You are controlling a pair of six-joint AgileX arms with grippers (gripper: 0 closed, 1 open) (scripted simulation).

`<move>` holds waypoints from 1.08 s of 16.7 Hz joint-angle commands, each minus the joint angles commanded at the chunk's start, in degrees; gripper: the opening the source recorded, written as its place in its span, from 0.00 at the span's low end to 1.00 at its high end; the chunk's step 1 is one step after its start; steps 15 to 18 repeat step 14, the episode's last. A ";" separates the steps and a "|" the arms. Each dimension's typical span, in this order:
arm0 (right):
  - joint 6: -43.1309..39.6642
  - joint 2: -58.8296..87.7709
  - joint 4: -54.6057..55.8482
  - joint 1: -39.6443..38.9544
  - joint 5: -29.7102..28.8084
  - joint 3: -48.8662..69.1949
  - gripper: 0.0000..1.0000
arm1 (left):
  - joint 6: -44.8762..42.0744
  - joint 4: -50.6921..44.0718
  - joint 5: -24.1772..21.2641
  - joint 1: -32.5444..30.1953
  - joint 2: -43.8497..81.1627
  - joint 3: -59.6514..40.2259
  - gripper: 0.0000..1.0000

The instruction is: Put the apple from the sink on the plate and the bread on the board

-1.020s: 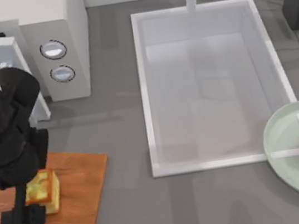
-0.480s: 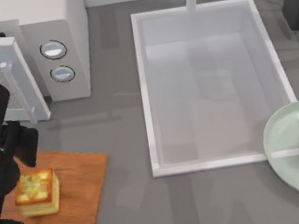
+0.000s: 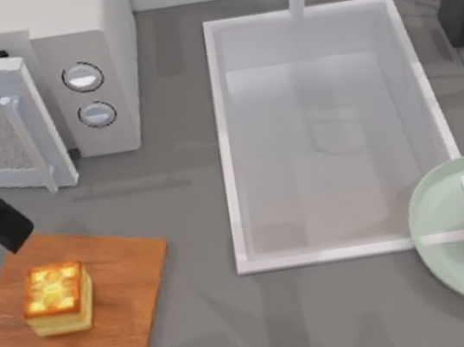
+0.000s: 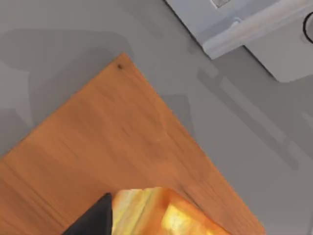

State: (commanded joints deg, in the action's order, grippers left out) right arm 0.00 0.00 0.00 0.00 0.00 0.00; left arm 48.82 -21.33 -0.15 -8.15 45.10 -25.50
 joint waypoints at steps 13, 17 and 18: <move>0.00 0.00 0.00 0.00 0.00 0.00 1.00 | -48.82 21.33 0.15 8.15 -45.10 25.50 1.00; 0.00 0.00 0.00 0.00 0.00 0.00 1.00 | -48.82 21.33 0.15 8.15 -45.10 25.50 1.00; 0.00 0.00 0.00 0.00 0.00 0.00 1.00 | -48.82 21.33 0.15 8.15 -45.10 25.50 1.00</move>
